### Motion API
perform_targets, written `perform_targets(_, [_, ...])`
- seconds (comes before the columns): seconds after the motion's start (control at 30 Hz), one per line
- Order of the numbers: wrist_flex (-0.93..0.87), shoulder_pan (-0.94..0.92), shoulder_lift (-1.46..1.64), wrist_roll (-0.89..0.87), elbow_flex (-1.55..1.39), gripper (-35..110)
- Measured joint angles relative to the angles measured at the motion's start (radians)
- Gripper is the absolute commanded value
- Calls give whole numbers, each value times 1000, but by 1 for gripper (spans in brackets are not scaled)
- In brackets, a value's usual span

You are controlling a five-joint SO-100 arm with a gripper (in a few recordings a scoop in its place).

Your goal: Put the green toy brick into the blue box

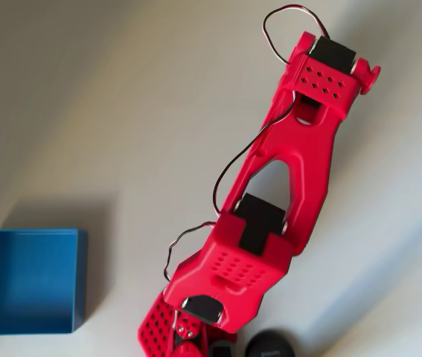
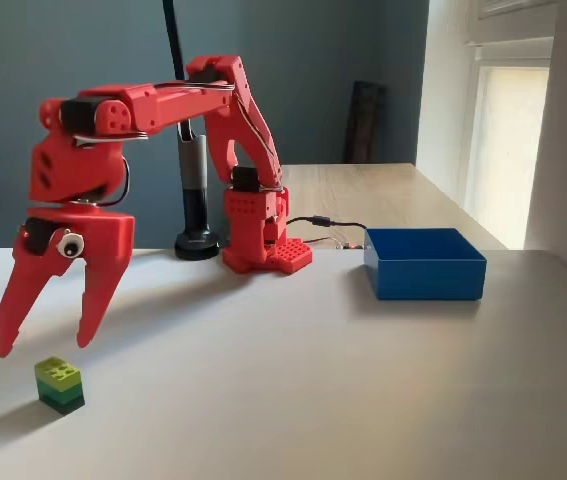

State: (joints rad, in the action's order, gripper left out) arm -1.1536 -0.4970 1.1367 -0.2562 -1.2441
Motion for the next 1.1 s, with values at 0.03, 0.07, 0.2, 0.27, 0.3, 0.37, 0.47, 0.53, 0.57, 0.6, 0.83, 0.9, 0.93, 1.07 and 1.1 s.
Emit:
perform_targets(0.03, [-8, 0, -14, 0, 8, 28])
perform_targets(0.07, [-12, 0, -25, 0, 9, 28])
perform_targets(0.2, [-11, 0, -60, 0, 34, 27])
perform_targets(0.27, [-11, 0, -78, 0, 48, 27])
perform_targets(0.3, [-11, 0, -87, 0, 57, 27])
perform_targets(0.37, [-11, 0, -106, 0, 72, 26])
perform_targets(0.47, [-11, 0, -132, -15, 92, 26])
perform_targets(0.53, [-11, 0, -149, -20, 106, 23])
perform_targets(0.57, [-6, 0, -158, -20, 110, 21])
perform_targets(0.6, [-6, 0, -164, -20, 114, 19])
perform_targets(0.83, [-5, 0, -184, -51, 137, 6])
perform_targets(0.9, [-5, 0, -187, -66, 137, 3])
perform_targets(0.93, [-5, -2, -187, -66, 137, 2])
perform_targets(1.07, [-5, -2, -187, -66, 137, 0])
perform_targets(1.1, [-5, -2, -187, -66, 137, 0])
